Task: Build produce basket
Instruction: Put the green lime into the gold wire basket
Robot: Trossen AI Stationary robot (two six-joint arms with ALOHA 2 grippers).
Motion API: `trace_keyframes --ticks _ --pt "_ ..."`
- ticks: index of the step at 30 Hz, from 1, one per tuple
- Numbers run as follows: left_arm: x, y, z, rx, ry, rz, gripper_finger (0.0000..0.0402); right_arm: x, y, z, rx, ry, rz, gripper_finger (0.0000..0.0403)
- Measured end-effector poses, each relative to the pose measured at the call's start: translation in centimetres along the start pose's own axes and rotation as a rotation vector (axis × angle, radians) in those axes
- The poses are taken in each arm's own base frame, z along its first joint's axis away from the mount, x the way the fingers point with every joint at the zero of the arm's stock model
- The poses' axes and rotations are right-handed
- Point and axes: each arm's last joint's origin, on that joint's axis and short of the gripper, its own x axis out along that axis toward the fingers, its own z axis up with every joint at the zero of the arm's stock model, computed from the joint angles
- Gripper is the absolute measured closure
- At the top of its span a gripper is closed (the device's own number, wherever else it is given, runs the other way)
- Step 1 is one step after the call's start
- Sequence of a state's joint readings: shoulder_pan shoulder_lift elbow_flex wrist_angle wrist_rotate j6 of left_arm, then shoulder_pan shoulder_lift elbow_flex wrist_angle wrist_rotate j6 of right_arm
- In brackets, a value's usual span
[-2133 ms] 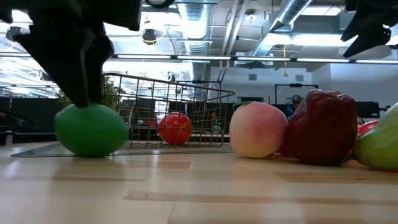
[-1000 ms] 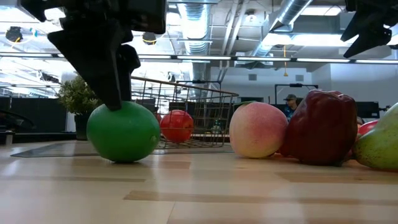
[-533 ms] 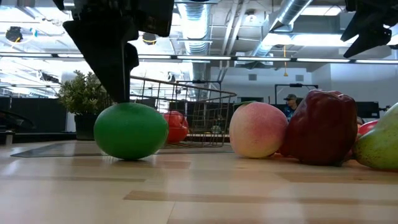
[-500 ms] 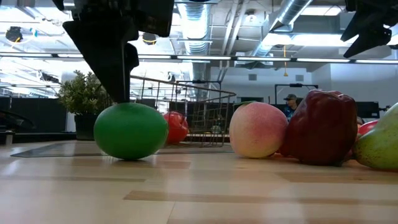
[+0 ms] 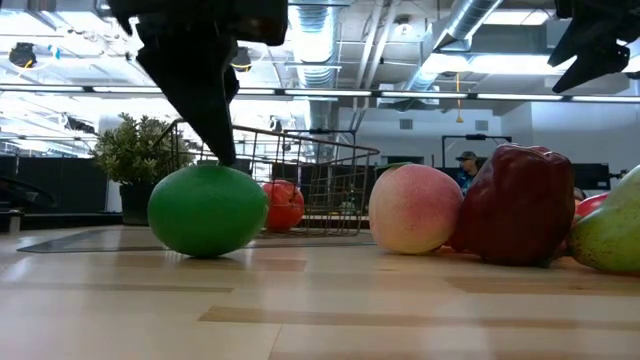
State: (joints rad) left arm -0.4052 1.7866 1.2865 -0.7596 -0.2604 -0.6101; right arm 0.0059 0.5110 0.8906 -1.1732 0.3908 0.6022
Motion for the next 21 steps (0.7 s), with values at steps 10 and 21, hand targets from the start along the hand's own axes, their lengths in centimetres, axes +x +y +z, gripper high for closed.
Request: trace_keyframes --ticks 10,21 --pt "0.1 0.1 0.3 -0.108 0.04 -0.08 0.0161 0.0 0.0 0.0 0.0 0.0 0.0 0.0017" --pt "-0.5 0.3 1.3 0.004 0.006 -0.091 0.0109 0.0 0.0 0.0 0.0 0.0 0.0 0.0017"
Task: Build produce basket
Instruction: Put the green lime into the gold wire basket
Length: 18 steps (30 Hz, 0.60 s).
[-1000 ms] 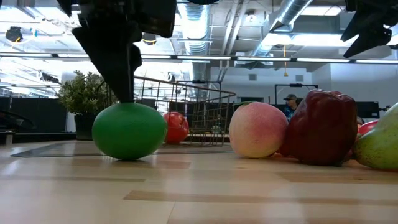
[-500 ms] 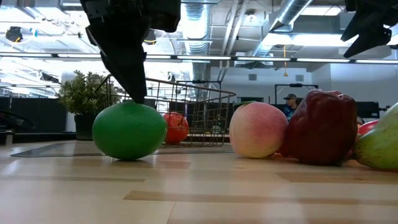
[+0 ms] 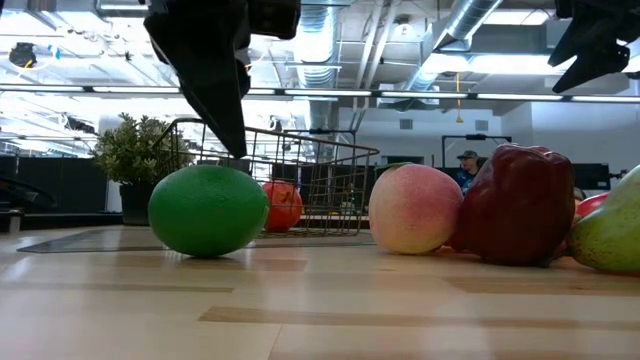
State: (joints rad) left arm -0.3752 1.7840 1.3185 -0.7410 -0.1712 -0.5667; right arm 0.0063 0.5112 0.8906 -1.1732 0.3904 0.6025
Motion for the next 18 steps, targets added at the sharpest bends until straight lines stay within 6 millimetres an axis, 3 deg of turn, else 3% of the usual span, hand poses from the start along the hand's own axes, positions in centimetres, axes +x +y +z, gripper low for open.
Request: trace_keyframes --ticks 18 --pt "2.8 -0.6 0.0 0.118 0.04 -0.018 0.0108 0.0 0.0 0.0 0.0 0.001 0.0 0.0017"
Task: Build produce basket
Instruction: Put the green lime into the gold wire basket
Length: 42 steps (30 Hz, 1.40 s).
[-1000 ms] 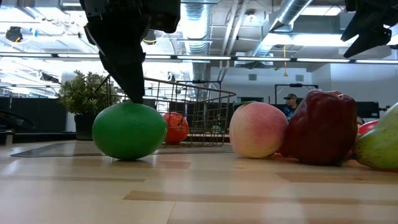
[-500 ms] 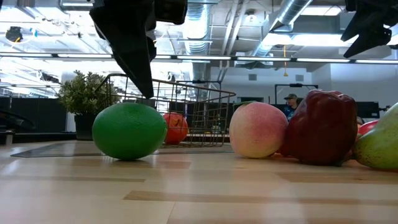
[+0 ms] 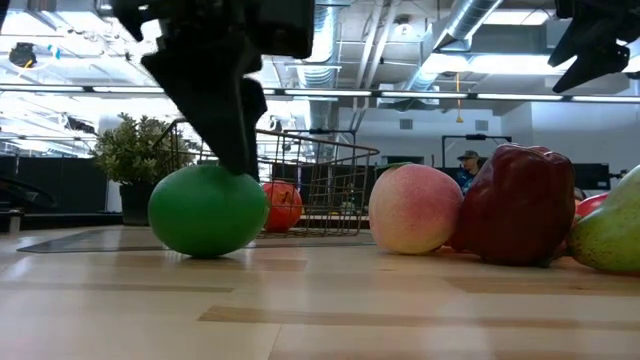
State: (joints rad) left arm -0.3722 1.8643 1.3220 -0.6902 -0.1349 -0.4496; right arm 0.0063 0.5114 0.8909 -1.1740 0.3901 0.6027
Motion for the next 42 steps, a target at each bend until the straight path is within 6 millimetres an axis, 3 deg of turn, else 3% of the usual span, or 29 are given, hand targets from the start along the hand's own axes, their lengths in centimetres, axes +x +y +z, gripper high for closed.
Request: trace_keyframes --ticks 8,23,33,42 --pt "1.4 -0.4 -0.5 -0.019 0.078 -0.051 0.0108 0.0 0.0 0.0 -0.002 0.001 0.0 0.0017" --pt "1.0 -1.9 -2.1 -0.123 0.169 -0.048 0.0107 0.0 0.0 0.0 -0.012 0.002 -0.001 0.0017" --pt "1.3 -2.0 -2.6 -0.149 0.214 -0.028 0.0051 0.0 0.0 0.0 -0.012 0.002 -0.001 0.0017" --pt "1.4 -2.4 -3.0 -0.179 0.25 -0.046 0.0046 0.0 0.0 0.0 -0.008 0.001 0.0 0.0017"
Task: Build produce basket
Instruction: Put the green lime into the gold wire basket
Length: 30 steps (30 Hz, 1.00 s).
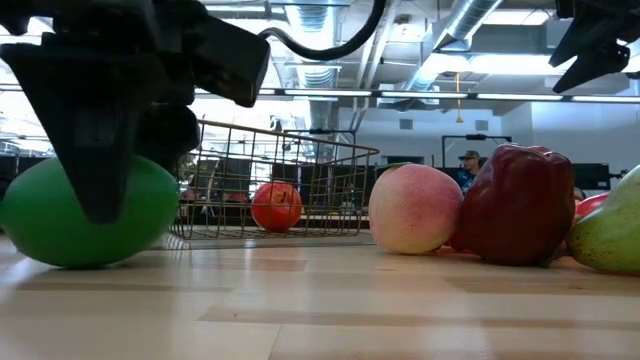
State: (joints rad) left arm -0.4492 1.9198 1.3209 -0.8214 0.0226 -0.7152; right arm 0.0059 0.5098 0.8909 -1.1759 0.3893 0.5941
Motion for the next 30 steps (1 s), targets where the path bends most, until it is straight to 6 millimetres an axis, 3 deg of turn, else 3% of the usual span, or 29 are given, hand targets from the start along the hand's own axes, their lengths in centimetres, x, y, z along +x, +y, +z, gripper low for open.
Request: trace_keyframes --ticks 4,9,17,22,30 --pt "0.0 0.2 -0.1 -0.03 0.014 0.013 0.007 0.0 0.0 0.0 0.0 -0.001 0.0 0.0017" --pt "0.0 0.2 0.0 -0.053 0.028 -0.003 0.0132 0.0 0.0 0.0 0.0 -0.001 0.001 0.0017" --pt "-0.3 0.1 0.1 -0.18 0.065 -0.045 0.0138 0.0 0.0 0.0 0.0 -0.001 0.001 0.0017" --pt "-2.5 -0.7 1.1 -0.189 0.063 -0.093 0.0123 0.0 0.0 0.0 0.0 -0.001 0.001 0.0017" --pt "-7.8 0.7 3.5 -0.165 0.064 -0.02 0.0131 0.0 0.0 0.0 0.0 -0.001 0.0 0.0017"
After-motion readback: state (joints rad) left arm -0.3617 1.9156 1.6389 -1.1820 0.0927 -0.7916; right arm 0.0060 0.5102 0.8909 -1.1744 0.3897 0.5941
